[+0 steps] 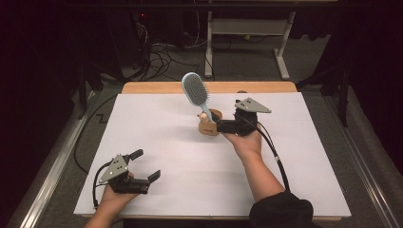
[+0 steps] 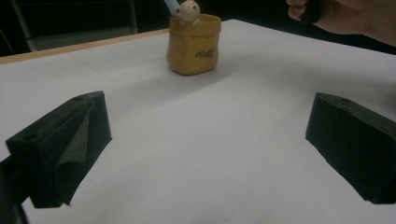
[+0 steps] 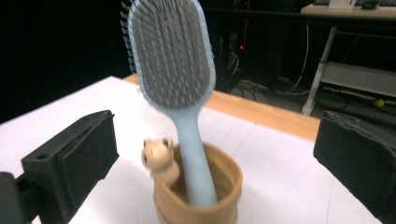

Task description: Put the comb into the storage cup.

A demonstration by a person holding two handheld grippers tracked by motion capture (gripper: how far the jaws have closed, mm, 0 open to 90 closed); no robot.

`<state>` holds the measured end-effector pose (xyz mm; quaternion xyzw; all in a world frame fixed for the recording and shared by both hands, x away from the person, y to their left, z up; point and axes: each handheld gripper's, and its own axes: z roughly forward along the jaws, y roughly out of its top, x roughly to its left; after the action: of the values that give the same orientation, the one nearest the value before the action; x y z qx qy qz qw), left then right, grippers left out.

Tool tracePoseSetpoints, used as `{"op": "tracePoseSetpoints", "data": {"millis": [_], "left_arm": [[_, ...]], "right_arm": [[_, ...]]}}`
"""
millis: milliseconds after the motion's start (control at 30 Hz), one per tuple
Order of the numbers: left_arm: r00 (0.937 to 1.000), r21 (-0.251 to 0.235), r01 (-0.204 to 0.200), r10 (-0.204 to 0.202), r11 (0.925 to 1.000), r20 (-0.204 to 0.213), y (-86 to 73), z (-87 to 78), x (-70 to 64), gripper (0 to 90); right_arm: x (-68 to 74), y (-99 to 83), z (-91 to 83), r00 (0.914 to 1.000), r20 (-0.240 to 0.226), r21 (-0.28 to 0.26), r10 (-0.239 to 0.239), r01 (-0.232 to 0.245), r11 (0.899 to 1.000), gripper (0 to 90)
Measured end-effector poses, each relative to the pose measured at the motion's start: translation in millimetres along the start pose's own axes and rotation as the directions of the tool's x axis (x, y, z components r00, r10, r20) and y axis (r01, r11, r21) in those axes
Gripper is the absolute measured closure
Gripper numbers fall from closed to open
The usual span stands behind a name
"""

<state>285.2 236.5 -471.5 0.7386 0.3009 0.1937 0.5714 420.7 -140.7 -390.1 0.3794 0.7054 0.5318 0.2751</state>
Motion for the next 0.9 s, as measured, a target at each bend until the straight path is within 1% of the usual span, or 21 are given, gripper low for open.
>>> {"op": "tracePoseSetpoints", "data": {"millis": [100, 300, 433, 500, 567, 733, 900], "left_arm": [[1.0, -0.003, 0.003, -0.003, 1.0, -0.001, 0.2, -0.5, 0.4, 1.1], [0.9999, -0.011, 0.009, -0.009, 0.9999, -0.013, 0.7, -2.0, 1.9, 1.1], [0.9995, -0.016, 0.023, -0.023, 0.9996, -0.02, 1.2, -4.1, 3.2, 1.1], [0.9994, -0.015, 0.023, -0.024, 0.9996, -0.024, 1.2, -4.6, 3.6, 1.1], [0.9993, -0.016, 0.024, -0.025, 0.9996, -0.029, 1.3, -5.0, 3.9, 1.1], [0.9989, -0.016, 0.027, -0.027, 0.9995, -0.038, 1.7, -5.9, 5.3, 1.1], [0.9988, -0.015, 0.03, -0.031, 0.9994, -0.037, 2.1, -5.7, 6.1, 1.1]], "right_arm": [[-2.1, -11.4, -7.2, 1.0, -0.003, 0.011, -0.002, 0.002, 1.0, 0.0], [-3.7, -35.8, -28.6, 0.9998, -0.019, 0.019, -0.004, 0.005, 1.0, 0.0], [-4.2, -53.1, -46.3, 0.9996, -0.029, 0.018, 0.001, 0.0, 1.0, 0.0], [-4.9, -60.9, -56.0, 0.9995, -0.031, 0.016, -0.005, 0.005, 1.0, 0.0], [-6.5, -68.0, -66.5, 0.9994, -0.035, 0.011, 0.001, -0.001, 1.0, 0.0], [-13.1, -84.9, -95.2, 0.9997, -0.022, -0.004, 0.003, -0.003, 1.0, 0.0], [-24.3, -100.0, -127.8, 0.9998, 0.014, -0.009, 0.016, -0.016, 1.0, 0.0]]}}
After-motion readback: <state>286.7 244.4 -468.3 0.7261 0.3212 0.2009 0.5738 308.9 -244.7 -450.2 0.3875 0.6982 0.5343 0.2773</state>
